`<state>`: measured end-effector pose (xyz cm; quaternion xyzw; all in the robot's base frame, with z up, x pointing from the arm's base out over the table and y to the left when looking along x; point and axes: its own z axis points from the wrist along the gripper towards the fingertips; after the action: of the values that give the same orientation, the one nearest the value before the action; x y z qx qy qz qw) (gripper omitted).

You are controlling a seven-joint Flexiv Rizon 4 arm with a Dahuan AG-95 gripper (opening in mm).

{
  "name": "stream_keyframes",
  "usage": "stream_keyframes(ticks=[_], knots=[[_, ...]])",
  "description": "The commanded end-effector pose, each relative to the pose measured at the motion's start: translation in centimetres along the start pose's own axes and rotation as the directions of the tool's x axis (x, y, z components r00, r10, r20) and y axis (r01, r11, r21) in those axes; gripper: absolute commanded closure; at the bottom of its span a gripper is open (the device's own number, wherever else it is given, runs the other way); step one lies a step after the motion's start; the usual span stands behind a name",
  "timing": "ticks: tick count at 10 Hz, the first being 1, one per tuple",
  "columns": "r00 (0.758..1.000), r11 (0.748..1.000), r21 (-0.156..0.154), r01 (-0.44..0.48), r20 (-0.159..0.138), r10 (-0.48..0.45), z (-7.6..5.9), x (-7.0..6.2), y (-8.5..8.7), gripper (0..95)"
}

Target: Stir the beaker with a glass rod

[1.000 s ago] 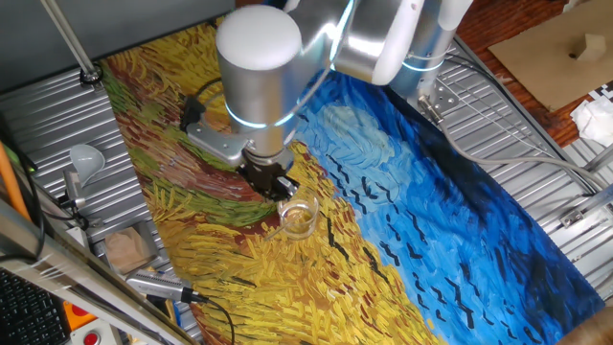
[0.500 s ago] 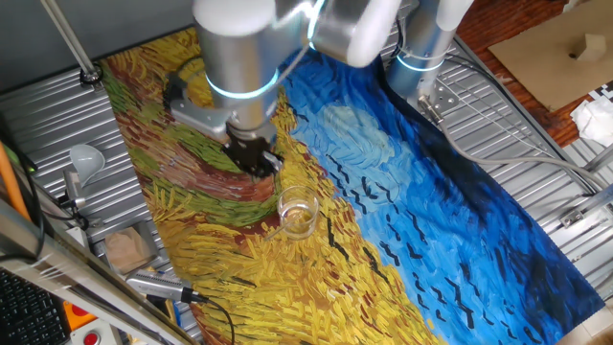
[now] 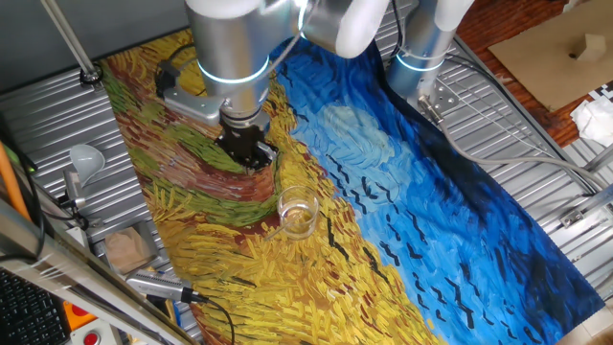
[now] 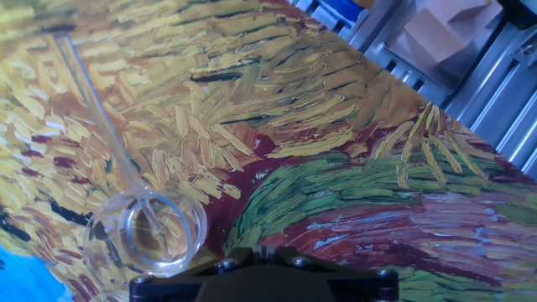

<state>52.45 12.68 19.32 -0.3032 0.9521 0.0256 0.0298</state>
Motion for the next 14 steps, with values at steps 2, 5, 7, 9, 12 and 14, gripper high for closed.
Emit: stream_keyframes(ticks=[2, 5, 7, 9, 12, 14], knots=[[0.989, 0.989, 0.014, -0.146, -0.003, 0.146, -0.1, 0.0, 0.1, 95.0], [0.996, 0.995, 0.027, -0.091, -0.014, 0.092, -0.2, 0.8, -1.4, 95.0], [0.999, 0.999, 0.031, -0.020, -0.025, 0.021, -0.9, 2.8, -4.9, 95.0], [1.000, 1.000, 0.030, 0.004, -0.020, -0.004, -1.3, 4.5, -7.0, 95.0], [0.999, 0.999, 0.034, -0.029, -0.020, 0.030, -1.8, 5.8, -7.8, 95.0], [0.999, 0.999, 0.035, -0.023, -0.021, 0.024, -1.8, 5.8, -7.7, 95.0]])
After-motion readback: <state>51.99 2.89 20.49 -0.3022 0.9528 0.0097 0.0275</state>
